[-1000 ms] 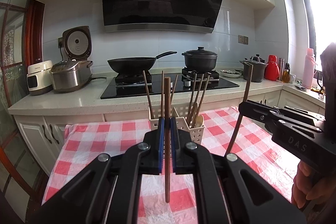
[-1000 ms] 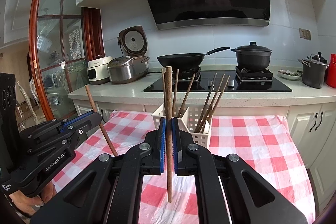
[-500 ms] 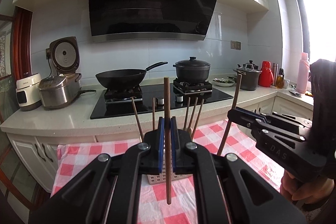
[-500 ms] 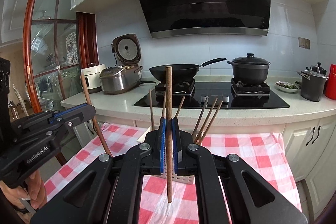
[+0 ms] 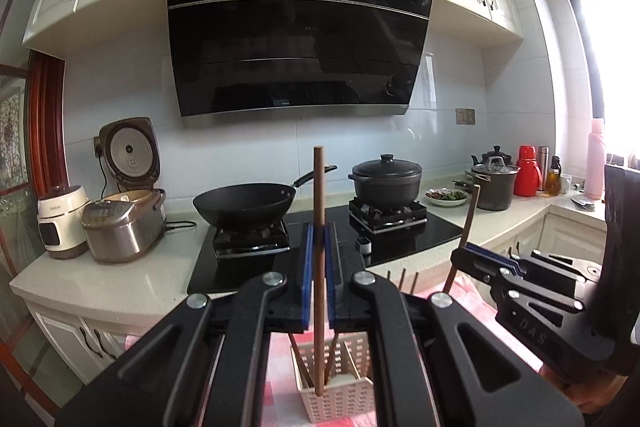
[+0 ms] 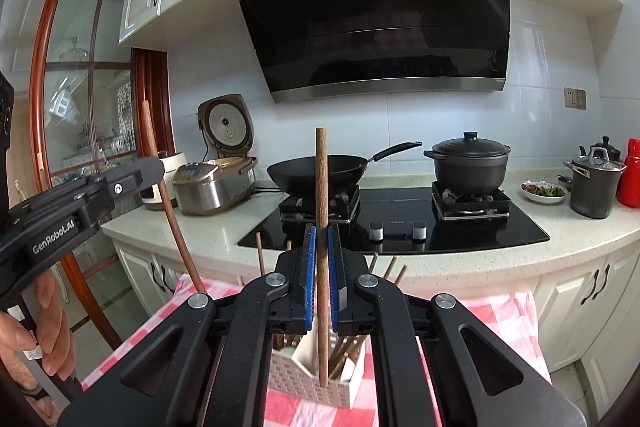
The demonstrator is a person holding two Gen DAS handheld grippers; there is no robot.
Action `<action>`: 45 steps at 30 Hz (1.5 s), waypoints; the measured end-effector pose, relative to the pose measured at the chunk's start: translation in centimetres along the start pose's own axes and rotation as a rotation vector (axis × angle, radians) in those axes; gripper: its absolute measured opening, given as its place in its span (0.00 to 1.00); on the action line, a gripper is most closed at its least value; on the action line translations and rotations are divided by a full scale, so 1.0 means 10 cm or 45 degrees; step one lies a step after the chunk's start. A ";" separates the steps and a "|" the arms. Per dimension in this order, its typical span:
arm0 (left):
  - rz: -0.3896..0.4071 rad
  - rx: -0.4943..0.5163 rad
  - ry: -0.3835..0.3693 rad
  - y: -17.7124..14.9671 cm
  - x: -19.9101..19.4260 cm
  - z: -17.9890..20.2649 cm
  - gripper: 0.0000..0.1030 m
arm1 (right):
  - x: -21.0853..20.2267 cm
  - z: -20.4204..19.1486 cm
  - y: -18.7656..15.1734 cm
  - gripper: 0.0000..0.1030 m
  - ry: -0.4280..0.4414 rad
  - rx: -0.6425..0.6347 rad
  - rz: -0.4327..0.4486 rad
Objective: Organize utensils
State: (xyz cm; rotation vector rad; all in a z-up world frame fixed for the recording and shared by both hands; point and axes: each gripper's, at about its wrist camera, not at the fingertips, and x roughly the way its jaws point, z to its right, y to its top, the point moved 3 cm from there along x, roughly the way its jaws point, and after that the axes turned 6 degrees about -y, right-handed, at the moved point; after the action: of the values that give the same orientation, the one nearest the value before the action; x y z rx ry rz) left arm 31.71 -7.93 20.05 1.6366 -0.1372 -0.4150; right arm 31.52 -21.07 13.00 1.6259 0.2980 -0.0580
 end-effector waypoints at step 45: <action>-0.204 -0.174 0.219 -1.23 0.41 -0.61 0.94 | 0.49 0.19 -0.77 0.45 -0.073 0.150 -0.216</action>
State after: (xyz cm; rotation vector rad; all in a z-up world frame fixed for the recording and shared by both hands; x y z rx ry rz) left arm 35.69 -2.15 7.59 1.5453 0.1490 -0.3944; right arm 34.74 -21.80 4.33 1.7095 0.3939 -0.2545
